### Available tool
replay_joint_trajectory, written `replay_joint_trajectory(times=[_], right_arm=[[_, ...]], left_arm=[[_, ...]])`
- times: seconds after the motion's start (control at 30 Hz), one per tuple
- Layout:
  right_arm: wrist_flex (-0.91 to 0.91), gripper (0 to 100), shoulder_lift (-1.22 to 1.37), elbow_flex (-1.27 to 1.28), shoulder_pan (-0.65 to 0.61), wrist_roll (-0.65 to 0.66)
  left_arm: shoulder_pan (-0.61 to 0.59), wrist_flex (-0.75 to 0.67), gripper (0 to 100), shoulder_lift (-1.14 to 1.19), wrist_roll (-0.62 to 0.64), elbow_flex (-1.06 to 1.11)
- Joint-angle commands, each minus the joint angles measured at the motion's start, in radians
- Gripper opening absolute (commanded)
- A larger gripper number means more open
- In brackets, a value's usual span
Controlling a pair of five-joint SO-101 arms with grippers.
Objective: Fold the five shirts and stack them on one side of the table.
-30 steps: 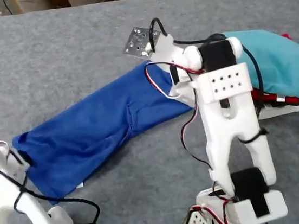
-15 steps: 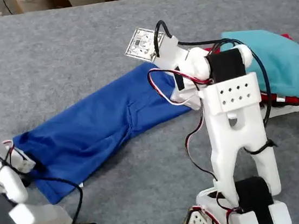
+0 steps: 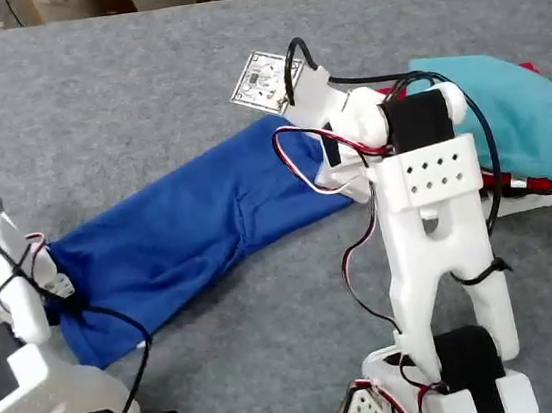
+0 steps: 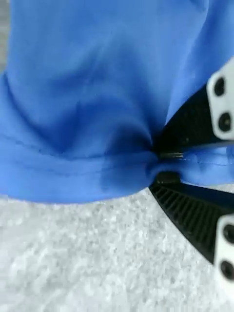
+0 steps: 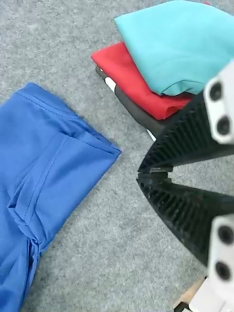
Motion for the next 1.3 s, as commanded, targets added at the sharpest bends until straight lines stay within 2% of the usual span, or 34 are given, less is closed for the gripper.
replay_joint_trajectory(times=[0.0,0.1,0.27,0.4,0.47,0.57,0.73,0.9,1.07,1.17,1.27], right_arm=[[-0.003,0.2,-0.042,-0.005,0.024,0.009],[-0.029,0.2,-0.042,0.001,0.056,0.009],[-0.058,0.2,-0.036,0.002,0.099,0.011],[-0.077,0.2,-0.036,0.002,0.105,0.011],[-0.078,0.2,-0.036,0.008,0.105,0.012],[-0.081,0.2,-0.036,0.041,0.105,0.012],[-0.137,0.2,-0.044,0.142,0.107,0.012],[-0.167,0.2,-0.044,0.176,0.107,0.012],[-0.181,0.2,-0.038,0.176,0.107,0.012],[-0.184,0.2,-0.036,0.176,0.107,0.011],[-0.183,0.2,-0.036,0.176,0.108,0.009]], left_arm=[[-0.195,0.003,2,-0.021,-0.144,-0.164],[-0.324,0.044,2,-0.007,-0.281,-0.313],[-0.462,0.126,2,0.07,-0.347,-0.554],[-0.473,0.305,2,0.143,-0.353,-0.741],[-0.427,0.436,2,0.168,-0.35,-0.835],[-0.321,0.568,2,0.182,-0.333,-0.937],[-0.121,0.586,2,0.133,-0.206,-0.944],[0.147,0.586,2,-0.071,-0.178,-0.687],[0.509,0.583,2,-0.305,-0.02,-0.483],[0.717,0.494,2,-0.348,0.112,-0.456],[0.83,0.358,2,-0.311,0.245,-0.445]])
